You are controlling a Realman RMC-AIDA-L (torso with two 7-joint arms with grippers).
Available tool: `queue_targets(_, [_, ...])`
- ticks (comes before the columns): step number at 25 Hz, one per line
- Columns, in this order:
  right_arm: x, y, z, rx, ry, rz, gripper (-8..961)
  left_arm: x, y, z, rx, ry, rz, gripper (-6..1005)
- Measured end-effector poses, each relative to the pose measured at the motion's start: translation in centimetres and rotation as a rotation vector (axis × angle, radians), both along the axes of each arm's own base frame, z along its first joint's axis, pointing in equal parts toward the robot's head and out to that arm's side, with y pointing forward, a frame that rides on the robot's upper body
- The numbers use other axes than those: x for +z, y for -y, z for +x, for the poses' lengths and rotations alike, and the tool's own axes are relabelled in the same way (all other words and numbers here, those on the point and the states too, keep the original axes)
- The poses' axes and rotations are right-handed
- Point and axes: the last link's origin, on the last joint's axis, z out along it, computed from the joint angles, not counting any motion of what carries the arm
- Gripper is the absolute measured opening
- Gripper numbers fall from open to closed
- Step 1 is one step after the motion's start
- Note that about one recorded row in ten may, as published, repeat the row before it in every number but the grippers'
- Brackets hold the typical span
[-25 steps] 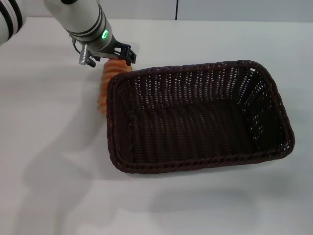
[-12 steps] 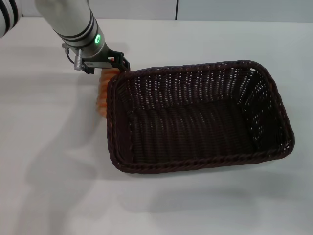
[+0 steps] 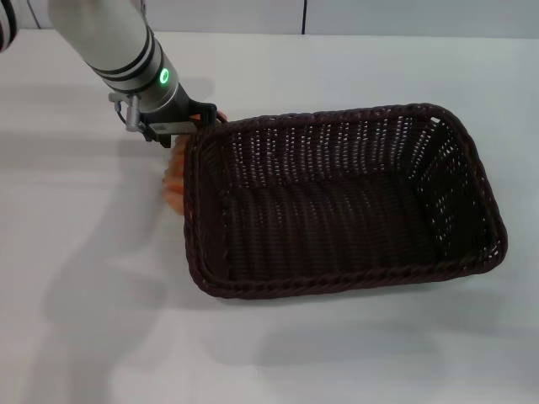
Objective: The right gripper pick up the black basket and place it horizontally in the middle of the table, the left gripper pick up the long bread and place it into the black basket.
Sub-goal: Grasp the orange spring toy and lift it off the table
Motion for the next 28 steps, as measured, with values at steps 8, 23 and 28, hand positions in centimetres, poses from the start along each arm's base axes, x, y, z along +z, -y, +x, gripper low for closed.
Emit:
queue_targets(8, [-0.1,-0.2,-0.3,0.011,0.002,-0.008,366,0.0,0.0,0.0,-0.016,-0.004,-0.008,826])
queue_targets(23, [-0.4,-0.2,-0.4,0.012,-0.003,-0.011,365,0.2,0.0,-0.1,-0.053,-0.008,-0.016,534])
queue_targets(28, [-0.4,-0.3,-0.3,0.003,-0.002,-0.009,366,1.7,-0.8,0.5,-0.126,0.0,0.037,513])
